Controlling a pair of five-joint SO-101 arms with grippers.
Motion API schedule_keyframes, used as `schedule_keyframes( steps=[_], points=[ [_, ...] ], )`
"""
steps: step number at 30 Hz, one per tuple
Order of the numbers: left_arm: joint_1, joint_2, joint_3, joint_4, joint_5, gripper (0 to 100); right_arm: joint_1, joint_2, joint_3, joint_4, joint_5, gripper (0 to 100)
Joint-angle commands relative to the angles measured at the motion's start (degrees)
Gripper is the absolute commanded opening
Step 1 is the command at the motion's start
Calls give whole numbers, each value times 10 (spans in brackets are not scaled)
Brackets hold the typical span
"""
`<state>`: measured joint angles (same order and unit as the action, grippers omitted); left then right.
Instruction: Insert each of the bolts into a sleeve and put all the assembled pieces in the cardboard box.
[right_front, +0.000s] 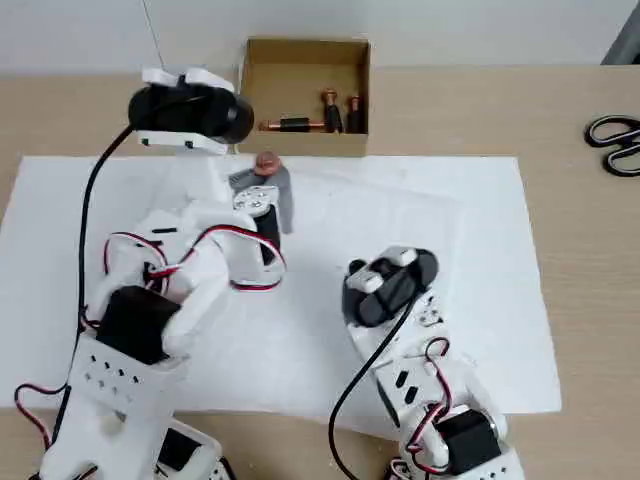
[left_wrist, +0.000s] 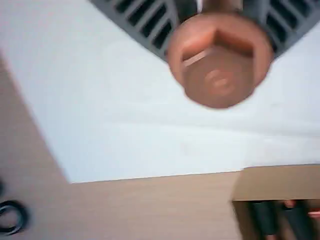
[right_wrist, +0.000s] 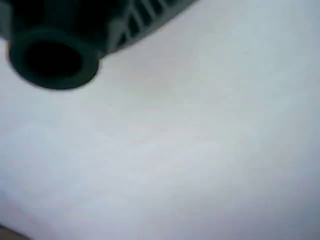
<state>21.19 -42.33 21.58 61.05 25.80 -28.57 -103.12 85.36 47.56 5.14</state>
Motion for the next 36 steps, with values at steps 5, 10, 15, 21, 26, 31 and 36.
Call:
schedule_keyframes(
  steps=[5,10,15,21,26,31,36],
  points=[
    [40,-47,69,-137,18,6,-30,-8,23,-51,-33,4],
    [77,-88,132,-158,-24,6,-29,-8,23,-51,-73,4],
    [80,-113,183,-156,-48,6,-29,-8,23,-51,-73,4],
    [84,-124,210,-156,-48,6,-30,-8,23,-51,-73,4],
    [112,-123,211,-157,-48,6,-30,-8,23,-51,-73,4],
    [114,-121,212,-158,-48,6,-30,-8,23,-51,-73,4],
    [114,-124,243,-185,-48,6,-37,-8,23,-51,-73,4]
  ],
)
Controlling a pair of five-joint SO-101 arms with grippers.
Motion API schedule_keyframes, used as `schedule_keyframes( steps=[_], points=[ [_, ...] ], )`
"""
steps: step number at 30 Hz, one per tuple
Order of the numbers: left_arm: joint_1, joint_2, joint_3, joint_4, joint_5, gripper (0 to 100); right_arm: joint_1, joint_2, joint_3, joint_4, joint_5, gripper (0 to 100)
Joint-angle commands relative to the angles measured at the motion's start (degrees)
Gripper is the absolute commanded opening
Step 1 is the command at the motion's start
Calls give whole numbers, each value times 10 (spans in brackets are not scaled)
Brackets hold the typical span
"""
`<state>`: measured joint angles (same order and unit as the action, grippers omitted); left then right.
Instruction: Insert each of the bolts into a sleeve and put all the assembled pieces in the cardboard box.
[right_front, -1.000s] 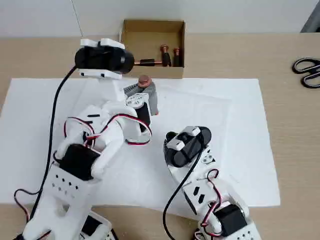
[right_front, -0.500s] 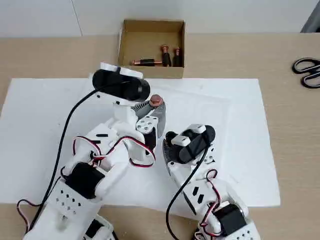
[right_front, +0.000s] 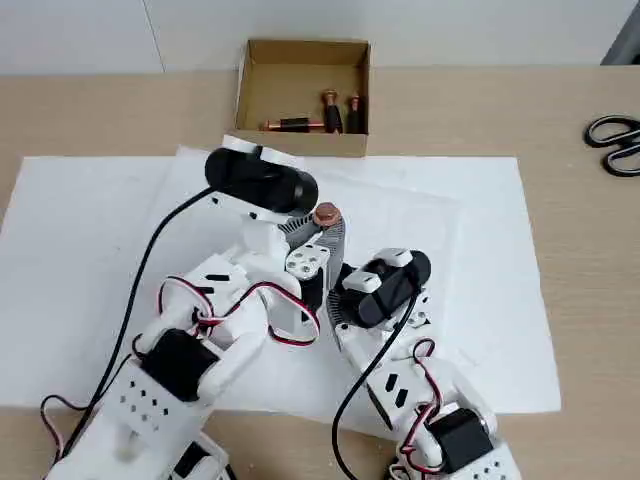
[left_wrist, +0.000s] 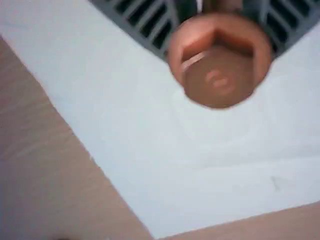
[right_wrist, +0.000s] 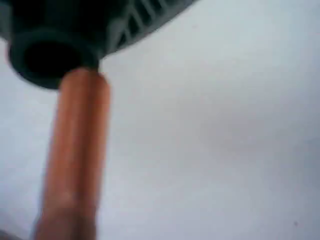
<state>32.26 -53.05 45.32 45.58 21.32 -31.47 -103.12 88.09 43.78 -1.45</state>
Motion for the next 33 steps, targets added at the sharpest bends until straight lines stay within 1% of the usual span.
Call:
schedule_keyframes(
  steps=[1,4,12,22,33],
  points=[
    [4,-18,14,-41,-4,6,-14,-8,-4,-14,-7,4],
    [4,-19,27,-55,-4,6,-16,-8,-4,-14,-7,4],
    [4,-19,29,-54,-4,6,-16,-8,-4,-14,-7,4],
    [4,-14,31,4,-5,6,-16,-8,-4,-14,-7,4],
    [4,-16,96,4,-7,6,-16,-8,-4,-14,-7,4]
  ],
)
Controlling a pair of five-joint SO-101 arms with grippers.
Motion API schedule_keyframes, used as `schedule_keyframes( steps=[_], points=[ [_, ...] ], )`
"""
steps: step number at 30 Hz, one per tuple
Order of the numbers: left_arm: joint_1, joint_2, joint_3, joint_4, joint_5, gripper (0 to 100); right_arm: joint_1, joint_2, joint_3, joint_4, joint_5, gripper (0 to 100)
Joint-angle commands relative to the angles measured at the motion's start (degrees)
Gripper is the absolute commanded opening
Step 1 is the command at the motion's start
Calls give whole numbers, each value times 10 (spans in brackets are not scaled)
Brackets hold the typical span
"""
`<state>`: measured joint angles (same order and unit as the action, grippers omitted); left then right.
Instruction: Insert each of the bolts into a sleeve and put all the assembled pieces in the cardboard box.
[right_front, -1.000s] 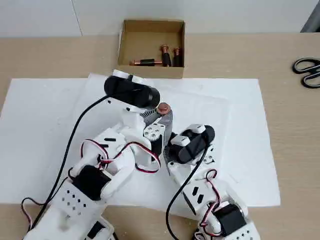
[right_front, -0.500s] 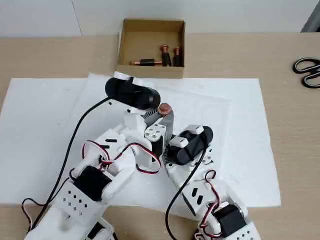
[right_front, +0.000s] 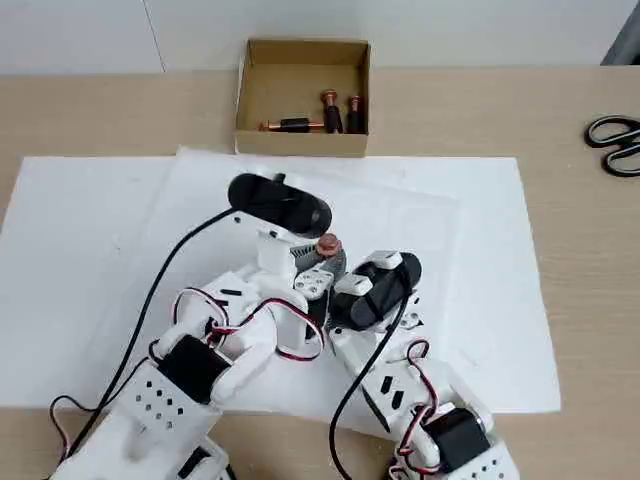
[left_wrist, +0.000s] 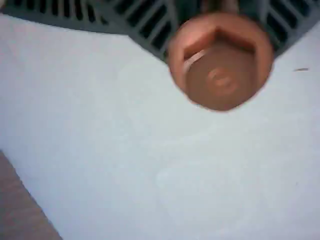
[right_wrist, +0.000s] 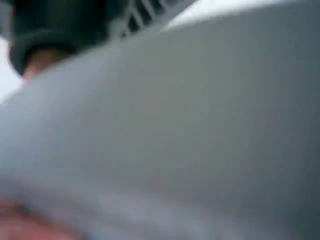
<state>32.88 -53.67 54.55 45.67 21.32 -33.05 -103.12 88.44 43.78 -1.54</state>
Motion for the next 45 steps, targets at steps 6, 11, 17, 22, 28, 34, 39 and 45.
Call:
schedule_keyframes(
  steps=[6,11,17,22,28,34,39,45],
  points=[
    [20,-11,26,6,-9,6,0,-8,-8,-14,-6,4],
    [47,-9,40,4,-42,6,0,-8,-8,-14,-6,4],
    [44,-13,32,7,-42,32,0,-8,-8,-13,-6,4],
    [21,-13,28,21,-40,212,0,-8,-8,-13,-6,4],
    [20,-13,-25,97,-40,242,0,-8,-8,-12,-6,4],
    [-18,-14,-90,166,-40,246,0,-8,-8,-12,-6,4],
    [-76,-14,-106,182,-41,246,0,-8,-7,-12,-6,4],
    [-116,-14,-109,189,-41,246,0,-8,-7,-12,-6,4]
  ],
)
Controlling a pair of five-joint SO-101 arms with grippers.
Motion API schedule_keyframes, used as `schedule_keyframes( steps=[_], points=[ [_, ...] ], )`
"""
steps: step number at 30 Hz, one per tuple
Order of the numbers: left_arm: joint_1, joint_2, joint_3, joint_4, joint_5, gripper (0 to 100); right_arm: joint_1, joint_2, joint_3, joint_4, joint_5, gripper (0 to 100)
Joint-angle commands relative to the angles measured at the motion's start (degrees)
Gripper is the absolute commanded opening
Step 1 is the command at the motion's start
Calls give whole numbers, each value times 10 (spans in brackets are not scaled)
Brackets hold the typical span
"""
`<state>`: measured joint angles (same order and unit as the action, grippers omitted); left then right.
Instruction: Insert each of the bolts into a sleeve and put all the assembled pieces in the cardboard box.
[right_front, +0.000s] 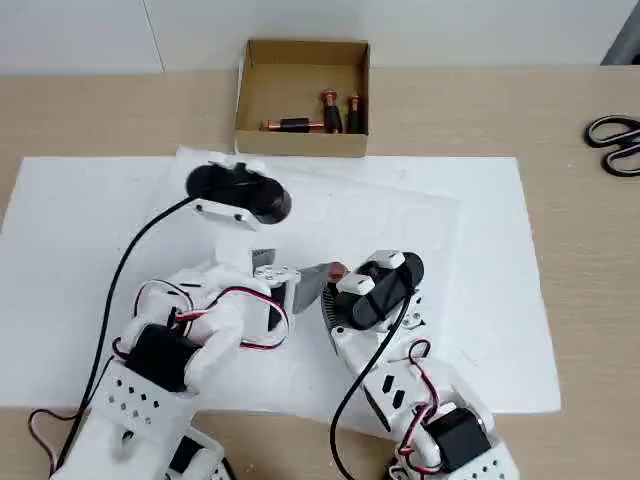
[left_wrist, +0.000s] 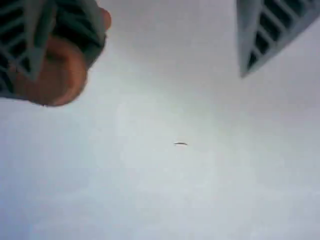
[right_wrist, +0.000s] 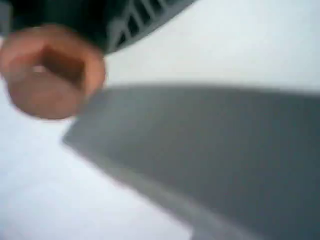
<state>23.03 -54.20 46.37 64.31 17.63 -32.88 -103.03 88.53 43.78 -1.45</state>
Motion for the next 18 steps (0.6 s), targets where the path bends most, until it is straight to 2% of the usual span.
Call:
schedule_keyframes(
  steps=[1,9,14,18],
  points=[
    [-27,-9,-27,4,-4,246,-2,-9,-8,-12,-7,4],
    [-137,-8,-24,20,-4,246,0,-9,-7,-14,-7,4],
    [-169,-8,-29,68,-4,246,5,-7,-7,-14,-7,4],
    [-184,-8,-29,91,-5,246,63,-7,-8,-9,-6,4]
  ],
)
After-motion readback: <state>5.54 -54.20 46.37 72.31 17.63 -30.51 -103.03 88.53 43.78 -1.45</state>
